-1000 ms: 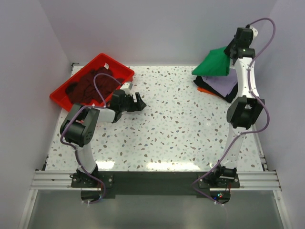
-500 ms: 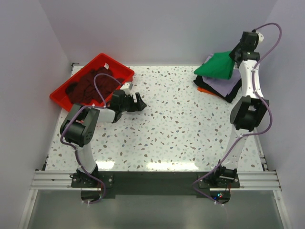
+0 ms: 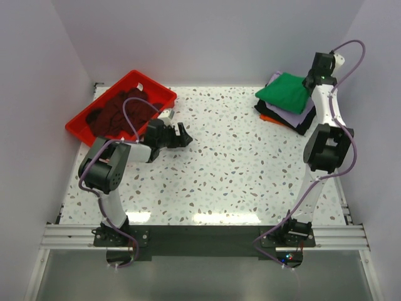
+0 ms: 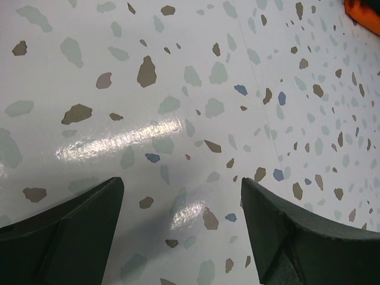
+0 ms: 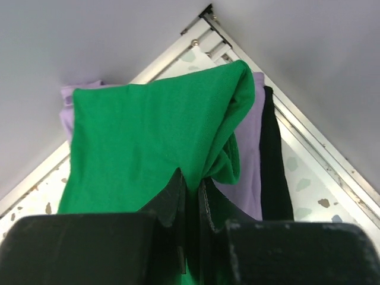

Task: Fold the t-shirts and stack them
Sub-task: Neatly place the folded tshirt to the corner, then reset both grippers

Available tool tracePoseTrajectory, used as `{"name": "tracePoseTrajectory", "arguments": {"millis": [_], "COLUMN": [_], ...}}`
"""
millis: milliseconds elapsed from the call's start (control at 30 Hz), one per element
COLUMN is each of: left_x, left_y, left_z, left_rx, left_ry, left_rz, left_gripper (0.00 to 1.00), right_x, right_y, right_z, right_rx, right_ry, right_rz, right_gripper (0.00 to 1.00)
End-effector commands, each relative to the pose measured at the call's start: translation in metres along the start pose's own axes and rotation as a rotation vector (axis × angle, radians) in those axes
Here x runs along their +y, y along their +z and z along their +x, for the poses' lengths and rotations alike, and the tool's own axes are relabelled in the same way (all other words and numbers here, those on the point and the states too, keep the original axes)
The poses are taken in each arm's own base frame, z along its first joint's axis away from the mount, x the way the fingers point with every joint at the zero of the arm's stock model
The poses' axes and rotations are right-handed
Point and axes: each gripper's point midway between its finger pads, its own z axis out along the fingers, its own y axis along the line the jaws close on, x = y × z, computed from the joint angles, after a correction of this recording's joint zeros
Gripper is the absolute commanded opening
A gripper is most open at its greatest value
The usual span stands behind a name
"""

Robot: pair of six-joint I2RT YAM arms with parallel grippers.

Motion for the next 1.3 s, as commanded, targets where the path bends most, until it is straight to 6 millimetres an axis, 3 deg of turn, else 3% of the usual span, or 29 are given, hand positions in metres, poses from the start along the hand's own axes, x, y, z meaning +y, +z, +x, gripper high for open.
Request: {"name": "tracePoseTrajectory", "arguments": {"millis": [0,67,133,200,233,300,333,500,567,600,667,700,767,800,867,900,933,967,1000,1067,1100,1133,1167,1267], "left_x": [0.007,0.005,0.001,-0.007,-0.008,-0.018,-0.02,-0.037,-0.042,-0.046,-0.048,-0.051,-0.05,-0.045,-0.042,-0.035,-0.031,-0.029,-0.022,-0.015,-0.007,-0.002,-0.002,0.007], "left_y": [-0.009,-0.01,-0.011,-0.015,-0.016,-0.021,-0.023,-0.045,-0.053,-0.062,-0.07,-0.08,-0.093,-0.098,-0.113,-0.12,-0.126,-0.139,-0.148,-0.168,-0.176,-0.182,-0.194,-0.214], "left_z": [0.023,0.023,0.02,0.019,0.016,0.011,0.008,-0.011,-0.017,-0.019,-0.025,-0.027,-0.032,-0.035,-0.038,-0.043,-0.042,-0.046,-0.05,-0.051,-0.054,-0.05,-0.054,-0.057], "left_rx": [0.071,0.074,0.064,0.058,0.045,0.03,0.016,-0.061,-0.093,-0.111,-0.147,-0.169,-0.208,-0.233,-0.27,-0.301,-0.312,-0.35,-0.384,-0.428,-0.458,-0.456,-0.49,-0.532], "left_ry": [-0.024,-0.02,-0.006,0.022,0.033,0.053,0.058,0.071,0.065,0.064,0.055,0.058,0.056,0.052,0.048,0.04,0.036,0.03,0.02,0.008,-0.002,-0.005,-0.009,-0.023], "left_rz": [-0.024,-0.023,-0.028,-0.029,-0.046,-0.041,-0.047,-0.039,-0.037,-0.029,-0.035,-0.031,-0.052,-0.089,-0.116,-0.156,-0.182,-0.194,-0.235,-0.275,-0.318,-0.346,-0.352,-0.41], "left_gripper": [0.86,0.86,0.86,0.86,0.86,0.87,0.87,0.87,0.87,0.87,0.87,0.87,0.87,0.87,0.87,0.87,0.87,0.87,0.88,0.89,0.9,0.91,0.91,0.93], "right_x": [-0.013,-0.021,-0.029,-0.032,-0.037,-0.04,-0.044,-0.043,-0.035,-0.026,-0.012,0.001,0.02,0.029,0.05,0.056,0.065,0.069,0.071,0.08,0.077,0.083,0.08,0.084], "right_y": [-0.025,-0.026,-0.029,-0.043,-0.042,-0.061,-0.063,-0.094,-0.108,-0.11,-0.126,-0.131,-0.15,-0.157,-0.18,-0.189,-0.199,-0.213,-0.222,-0.241,-0.252,-0.259,-0.268,-0.287], "right_z": [-0.052,-0.051,-0.048,-0.058,-0.048,-0.059,-0.05,-0.034,-0.018,0.003,0.015,0.04,0.059,0.09,0.107,0.138,0.148,0.153,0.178,0.2,0.221,0.225,0.25,0.26], "right_rx": [-0.157,-0.163,-0.164,-0.2,-0.184,-0.225,-0.217,-0.222,-0.205,-0.171,-0.162,-0.122,-0.102,-0.054,-0.042,0.001,0.012,0.012,0.053,0.091,0.127,0.118,0.171,0.18], "right_ry": [0.018,0.011,0.007,0.021,0.015,0.038,0.038,0.042,0.024,-0.004,-0.041,-0.084,-0.123,-0.16,-0.175,-0.213,-0.223,-0.227,-0.254,-0.257,-0.263,-0.249,-0.27,-0.265], "right_rz": [0.057,0.097,0.133,0.138,0.146,0.138,0.141,0.091,0.047,0.017,-0.03,-0.066,-0.142,-0.187,-0.311,-0.352,-0.408,-0.454,-0.491,-0.597,-0.646,-0.697,-0.75,-0.851], "right_gripper": [0.04,0.2,0.51,0.66,0.82,0.94,0.97,0.99,0.99,0.99,0.98,0.99,0.98,0.98,0.98,0.98,0.98,0.98,0.98,0.98,0.98,0.98,0.98,0.98]}}
